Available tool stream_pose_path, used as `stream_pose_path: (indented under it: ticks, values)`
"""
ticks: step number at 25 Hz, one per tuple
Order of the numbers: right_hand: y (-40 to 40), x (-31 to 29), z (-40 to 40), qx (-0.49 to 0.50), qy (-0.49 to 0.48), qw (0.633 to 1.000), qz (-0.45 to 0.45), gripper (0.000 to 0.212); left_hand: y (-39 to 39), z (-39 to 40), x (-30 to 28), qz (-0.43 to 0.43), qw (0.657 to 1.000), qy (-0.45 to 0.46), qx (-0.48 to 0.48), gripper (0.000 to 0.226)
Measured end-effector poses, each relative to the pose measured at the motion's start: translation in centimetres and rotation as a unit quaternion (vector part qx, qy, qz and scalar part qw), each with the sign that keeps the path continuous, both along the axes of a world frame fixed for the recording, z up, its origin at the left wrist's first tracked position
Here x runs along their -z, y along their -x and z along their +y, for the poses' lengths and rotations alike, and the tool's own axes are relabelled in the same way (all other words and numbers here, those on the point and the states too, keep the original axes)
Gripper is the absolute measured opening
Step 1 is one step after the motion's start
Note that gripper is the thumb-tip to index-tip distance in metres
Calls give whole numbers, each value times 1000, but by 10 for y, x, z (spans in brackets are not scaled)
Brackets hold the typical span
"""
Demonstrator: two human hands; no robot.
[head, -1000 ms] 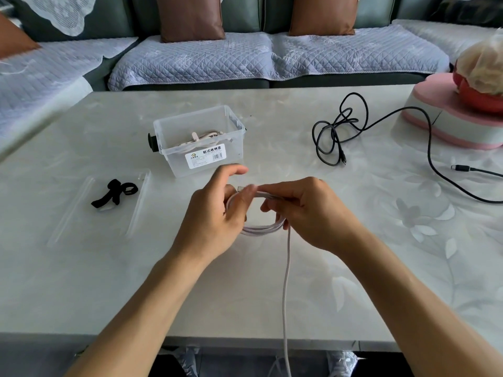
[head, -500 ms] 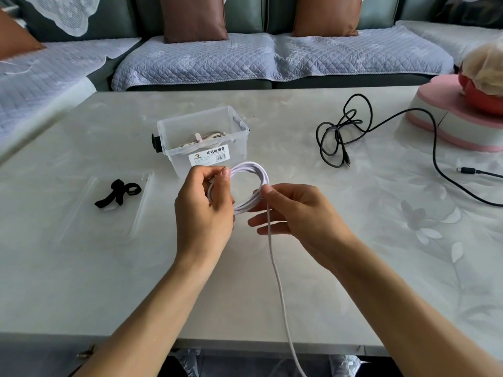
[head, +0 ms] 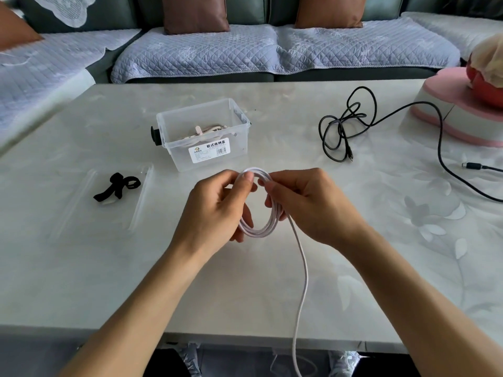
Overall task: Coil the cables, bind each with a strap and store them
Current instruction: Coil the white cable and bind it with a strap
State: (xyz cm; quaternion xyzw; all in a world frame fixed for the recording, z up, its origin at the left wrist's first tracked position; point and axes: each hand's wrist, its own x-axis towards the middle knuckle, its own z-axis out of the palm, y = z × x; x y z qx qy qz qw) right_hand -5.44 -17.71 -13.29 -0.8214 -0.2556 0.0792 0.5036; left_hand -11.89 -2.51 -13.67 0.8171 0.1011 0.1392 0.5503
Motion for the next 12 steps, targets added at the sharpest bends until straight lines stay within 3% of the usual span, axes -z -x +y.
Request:
stream_pose_path:
  ticks: [3,7,10,12]
  values:
    - [3,6,5,6,5,1000,22,22,-5,-3,8,-14,998,-18,-53,33]
    - [7,9,6,-10,-2,999,53,21,-9,-3,6,-8,994,66,-84,31]
    - [1,7,0,11,31,999,-6,24,-9,-1,4,35,993,102,-36,26]
    - [-1,6,-3,-14,61,997,-49,21,-7,1,5,40,997,72,-12,19]
